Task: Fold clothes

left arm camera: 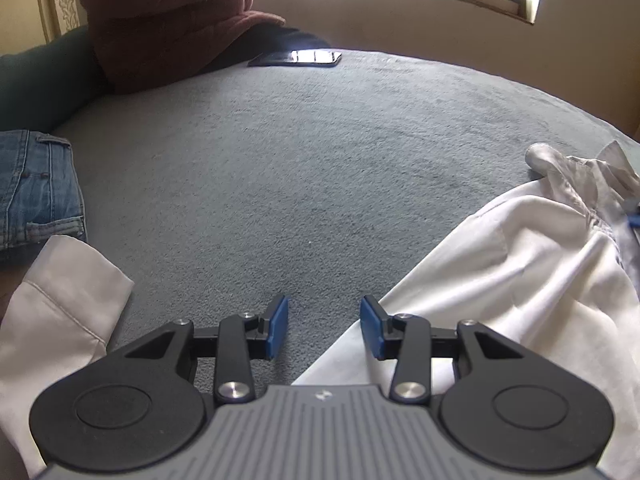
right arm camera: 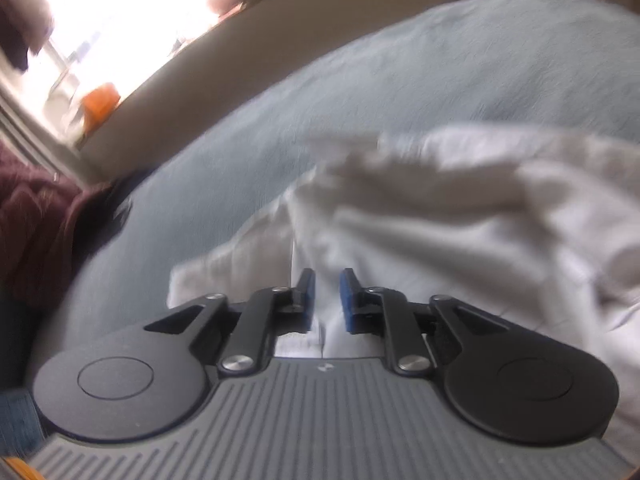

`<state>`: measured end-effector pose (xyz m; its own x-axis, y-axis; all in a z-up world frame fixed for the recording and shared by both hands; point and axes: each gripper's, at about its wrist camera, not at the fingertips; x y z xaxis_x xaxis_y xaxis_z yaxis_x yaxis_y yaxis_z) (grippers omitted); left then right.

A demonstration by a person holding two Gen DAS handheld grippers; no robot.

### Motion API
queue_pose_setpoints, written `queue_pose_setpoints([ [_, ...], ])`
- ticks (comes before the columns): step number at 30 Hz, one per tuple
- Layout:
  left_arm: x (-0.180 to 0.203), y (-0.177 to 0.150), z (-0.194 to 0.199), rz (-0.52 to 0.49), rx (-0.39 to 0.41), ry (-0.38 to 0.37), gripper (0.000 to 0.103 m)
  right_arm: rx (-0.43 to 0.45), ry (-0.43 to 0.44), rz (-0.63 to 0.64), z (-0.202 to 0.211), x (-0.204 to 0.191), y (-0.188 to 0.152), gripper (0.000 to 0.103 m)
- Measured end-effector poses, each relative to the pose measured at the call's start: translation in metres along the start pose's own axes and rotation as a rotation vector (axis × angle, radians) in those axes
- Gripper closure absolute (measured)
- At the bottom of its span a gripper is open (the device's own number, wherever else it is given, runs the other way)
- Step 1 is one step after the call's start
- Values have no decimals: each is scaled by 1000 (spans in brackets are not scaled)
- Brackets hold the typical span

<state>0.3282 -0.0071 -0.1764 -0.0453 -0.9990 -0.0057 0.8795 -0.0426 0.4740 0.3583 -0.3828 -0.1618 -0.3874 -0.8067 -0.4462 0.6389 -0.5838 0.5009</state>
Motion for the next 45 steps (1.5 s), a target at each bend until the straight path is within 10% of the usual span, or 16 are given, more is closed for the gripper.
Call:
queue_pose_setpoints([
  [10,-31,10,18,12,-104,15,63,-174,50,362,11,-108,12,78],
  [20,-81,1,46,-35,-148,16,62,-284,-269,626,-43,-183,-6,71],
  [27,-93,-7,36,-30,-166,-42,62,-269,-464,591,-80,-191,-24,72],
  [30,-87,-8,30,-44,-153,-82,62,-230,-492,536,-87,-183,-19,93],
  [45,-106,10,-1,-26,-117,-99,61,-127,-390,555,-110,-224,13,100],
])
Point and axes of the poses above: each gripper's, at about its wrist camera, not at the fingertips, and z roughly against the way its jaws point, x to its right, y to its top, and after that the axes turned 8 degrees about -x, right-handed
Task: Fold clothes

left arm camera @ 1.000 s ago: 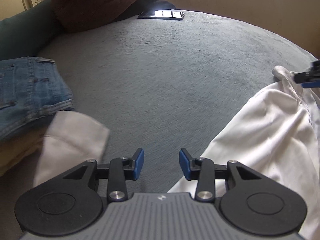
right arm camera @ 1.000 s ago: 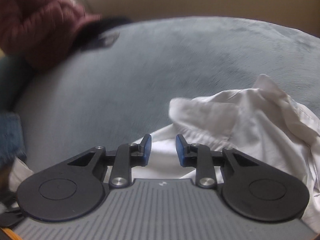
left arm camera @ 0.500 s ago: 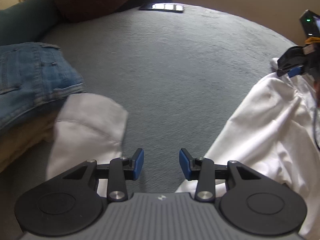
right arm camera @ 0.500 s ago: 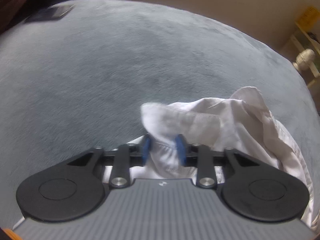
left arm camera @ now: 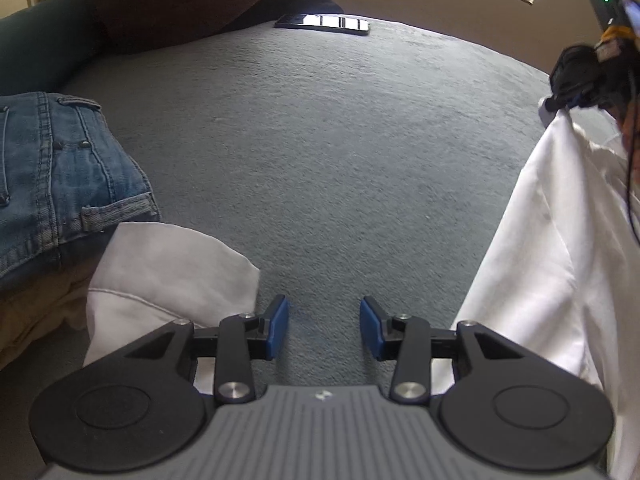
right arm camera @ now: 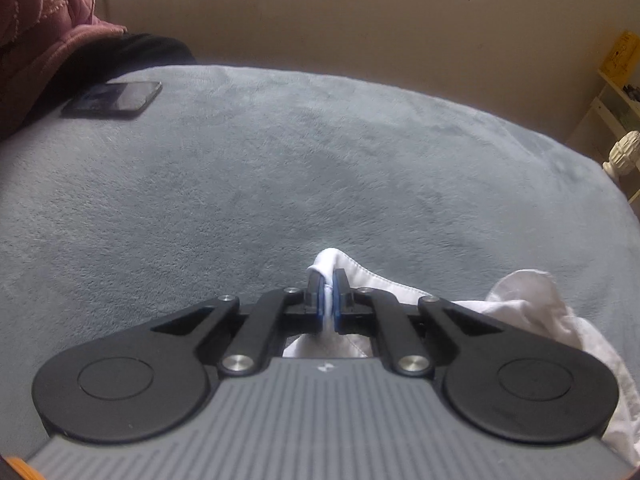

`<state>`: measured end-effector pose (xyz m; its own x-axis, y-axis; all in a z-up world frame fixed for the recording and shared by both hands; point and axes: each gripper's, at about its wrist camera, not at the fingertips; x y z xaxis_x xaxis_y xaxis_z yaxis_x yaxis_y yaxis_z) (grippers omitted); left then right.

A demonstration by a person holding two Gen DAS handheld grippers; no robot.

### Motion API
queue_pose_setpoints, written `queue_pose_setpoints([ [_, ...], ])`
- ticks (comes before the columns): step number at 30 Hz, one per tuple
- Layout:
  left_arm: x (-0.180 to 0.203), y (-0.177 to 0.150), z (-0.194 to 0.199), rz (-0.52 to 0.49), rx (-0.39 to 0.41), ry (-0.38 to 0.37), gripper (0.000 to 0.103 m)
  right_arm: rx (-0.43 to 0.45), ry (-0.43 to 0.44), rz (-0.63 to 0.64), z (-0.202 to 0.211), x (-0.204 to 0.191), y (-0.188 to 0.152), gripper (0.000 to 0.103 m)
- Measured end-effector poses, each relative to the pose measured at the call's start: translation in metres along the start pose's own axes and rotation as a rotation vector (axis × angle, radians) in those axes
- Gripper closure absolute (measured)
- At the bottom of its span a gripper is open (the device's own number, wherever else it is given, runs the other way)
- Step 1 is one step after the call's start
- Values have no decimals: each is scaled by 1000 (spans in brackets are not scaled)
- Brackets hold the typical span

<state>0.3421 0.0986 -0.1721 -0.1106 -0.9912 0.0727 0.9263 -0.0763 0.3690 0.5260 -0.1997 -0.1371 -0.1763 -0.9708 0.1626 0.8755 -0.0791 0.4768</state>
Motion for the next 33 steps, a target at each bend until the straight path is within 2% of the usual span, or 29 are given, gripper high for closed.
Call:
queue_pose_setpoints([
  [6,-6,0,0,25,14,16,61,-25,48,-19,-29,-3,-1,97],
  [8,-5,-2,3,34,19,28,61,-50,88,-41,-36,1,1,87],
  [10,-3,-3,4,46,23,44,60,-51,123,-89,-36,9,4,67],
  [12,-2,-3,5,60,30,64,59,-29,177,-142,-31,22,5,51],
  [18,6,-4,17,128,81,150,59,74,352,-343,-4,88,-6,34],
  [22,22,-6,33,165,153,206,57,94,409,-446,15,151,-36,32],
  [27,57,-13,46,132,215,213,56,42,457,-506,23,217,-89,32],
  [31,84,-27,52,104,252,184,55,11,512,-477,29,239,-136,32],
  [33,99,-35,51,75,274,157,55,15,552,-443,32,237,-151,32],
])
Point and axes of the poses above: each gripper's, at about its wrist camera, not at the fingertips, and z roughly against the way its jaws point, x to its right, y to its top, and after that the axes turned 8 degrees about -x, right-handed
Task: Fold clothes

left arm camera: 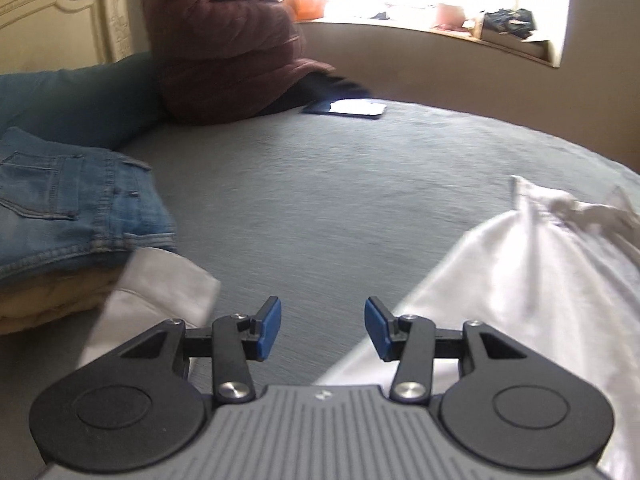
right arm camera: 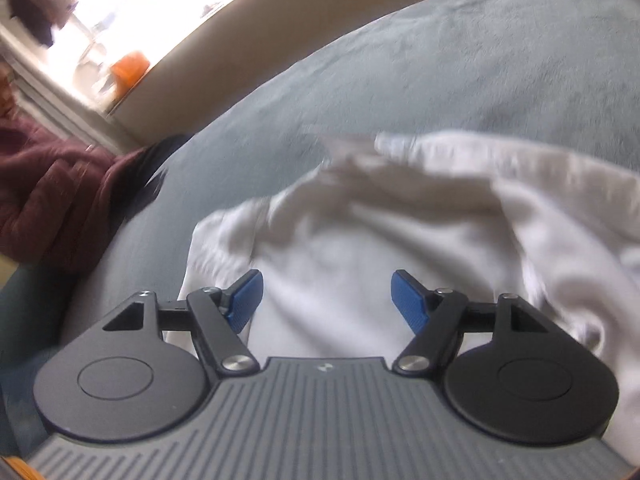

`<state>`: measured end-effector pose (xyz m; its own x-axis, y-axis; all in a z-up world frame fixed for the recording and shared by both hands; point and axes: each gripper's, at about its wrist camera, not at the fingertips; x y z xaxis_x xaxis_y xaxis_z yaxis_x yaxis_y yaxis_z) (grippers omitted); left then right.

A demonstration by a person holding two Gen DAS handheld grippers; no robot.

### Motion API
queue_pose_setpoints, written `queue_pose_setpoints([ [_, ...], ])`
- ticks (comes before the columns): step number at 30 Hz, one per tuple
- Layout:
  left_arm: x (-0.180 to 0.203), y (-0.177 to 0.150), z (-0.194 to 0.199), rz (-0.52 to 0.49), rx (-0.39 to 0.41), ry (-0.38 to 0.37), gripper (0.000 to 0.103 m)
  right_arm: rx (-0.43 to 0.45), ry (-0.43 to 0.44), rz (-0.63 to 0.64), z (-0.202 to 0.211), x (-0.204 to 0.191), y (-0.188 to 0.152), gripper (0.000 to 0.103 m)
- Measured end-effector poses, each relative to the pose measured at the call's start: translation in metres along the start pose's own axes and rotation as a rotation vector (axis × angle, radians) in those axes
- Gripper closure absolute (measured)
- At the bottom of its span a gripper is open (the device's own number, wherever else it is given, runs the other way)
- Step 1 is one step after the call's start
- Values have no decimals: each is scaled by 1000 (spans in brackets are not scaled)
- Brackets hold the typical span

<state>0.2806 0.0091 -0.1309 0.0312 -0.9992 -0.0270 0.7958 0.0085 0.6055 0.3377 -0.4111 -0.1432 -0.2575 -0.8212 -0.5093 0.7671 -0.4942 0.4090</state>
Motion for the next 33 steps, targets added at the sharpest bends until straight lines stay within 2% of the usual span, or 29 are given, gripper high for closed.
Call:
queue_pose_setpoints([
  [5,40,-5,-14,-73,53,-90,55,-26,106,84,-13,-15,-21,36],
  [8,61,1,-30,-96,35,-132,55,-72,124,63,-40,-28,-18,45],
  [12,76,8,-61,-122,-19,-129,55,-117,123,-46,-72,-31,-9,68],
  [15,73,10,-78,-105,-49,-111,55,-131,135,-101,-87,-34,0,71],
  [18,66,15,-84,-92,-41,-115,55,-139,121,-99,-98,-42,7,74],
  [20,62,17,-89,-81,-43,-118,55,-144,104,-79,-102,-48,7,81],
  [22,58,19,-91,-73,-43,-128,54,-145,69,-48,-104,-56,6,96],
  [24,55,19,-92,-73,-38,-136,54,-129,37,-7,-101,-61,4,101],
  [28,51,20,-94,-66,-31,-153,54,-47,-38,63,-87,-75,5,103],
  [33,43,21,-95,-43,-30,-168,55,47,-192,152,-78,-93,13,103],
])
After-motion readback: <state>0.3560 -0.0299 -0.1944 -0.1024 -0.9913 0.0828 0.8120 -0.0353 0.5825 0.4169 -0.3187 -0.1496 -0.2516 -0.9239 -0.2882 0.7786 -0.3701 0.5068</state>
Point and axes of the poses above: each gripper's, at about its wrist camera, not at the fingertips, and z roughly against the way its jaws point, x to its right, y to its top, and after that the axes turned 8 degrees about -x, right-handed
